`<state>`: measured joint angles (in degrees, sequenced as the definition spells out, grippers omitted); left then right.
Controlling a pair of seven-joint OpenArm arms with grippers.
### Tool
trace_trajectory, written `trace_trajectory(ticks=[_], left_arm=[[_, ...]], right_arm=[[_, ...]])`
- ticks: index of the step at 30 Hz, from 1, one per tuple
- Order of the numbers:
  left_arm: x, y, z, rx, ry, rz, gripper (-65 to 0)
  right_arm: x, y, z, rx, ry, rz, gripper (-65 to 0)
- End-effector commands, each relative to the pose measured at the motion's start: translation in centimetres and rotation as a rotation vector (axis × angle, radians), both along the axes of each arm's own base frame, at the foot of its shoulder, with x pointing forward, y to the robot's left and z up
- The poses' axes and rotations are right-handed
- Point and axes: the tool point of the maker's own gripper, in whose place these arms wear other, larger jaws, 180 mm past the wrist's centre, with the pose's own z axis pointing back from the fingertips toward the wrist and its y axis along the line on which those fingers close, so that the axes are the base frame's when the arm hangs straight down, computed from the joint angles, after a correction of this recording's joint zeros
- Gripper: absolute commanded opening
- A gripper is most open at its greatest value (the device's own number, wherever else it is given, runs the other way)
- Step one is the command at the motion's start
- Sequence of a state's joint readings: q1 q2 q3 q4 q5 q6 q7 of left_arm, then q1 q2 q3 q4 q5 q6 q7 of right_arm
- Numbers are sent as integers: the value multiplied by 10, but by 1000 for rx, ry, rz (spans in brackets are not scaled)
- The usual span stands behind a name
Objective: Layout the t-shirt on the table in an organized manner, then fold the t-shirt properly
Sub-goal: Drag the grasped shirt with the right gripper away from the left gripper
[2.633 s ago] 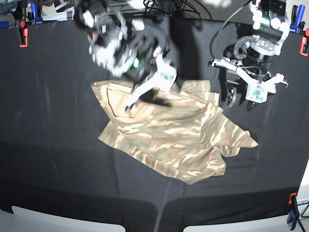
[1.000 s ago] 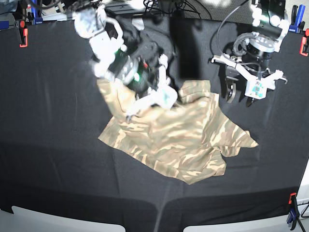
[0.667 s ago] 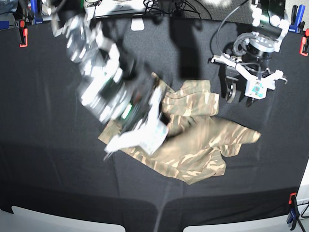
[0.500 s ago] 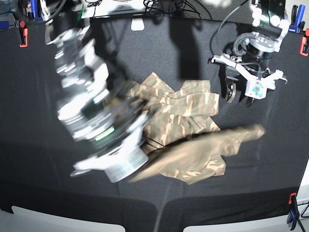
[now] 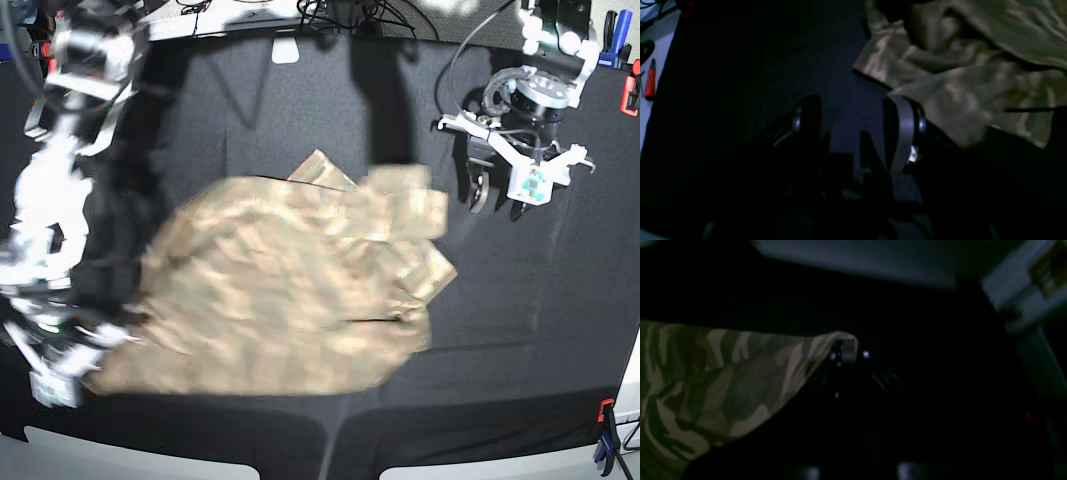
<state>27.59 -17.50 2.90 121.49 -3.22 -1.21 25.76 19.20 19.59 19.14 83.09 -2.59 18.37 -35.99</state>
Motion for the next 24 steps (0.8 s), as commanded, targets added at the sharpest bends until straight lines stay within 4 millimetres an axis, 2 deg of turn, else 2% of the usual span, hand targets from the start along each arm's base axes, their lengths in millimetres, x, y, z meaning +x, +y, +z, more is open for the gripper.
trace_trajectory(ticks=[1,3,5,13,21,24], left_arm=[[3,1,11,-2,-43,0,-366],[3,1,12,-3,-43,0,-366],[3,1,12,-3,-44,0,-366],[3,0,13,-5,-50,-1,-366],[3,0,13,-5,-50,-1,-366],[3,-1,13,-19,-49,-1,-366]], right_arm=[[3,-18,20,-12,-44,-32,-650],[-8,-41,11,10,-4,-82,-650],[-17,-63,14,27,1,-128,-650],[-52,-140,62,-18,-46,-270,-650],[-74,-185,115,-162,-67,-327,-650],[-80,-196,126,-192,-59,-344,-650]])
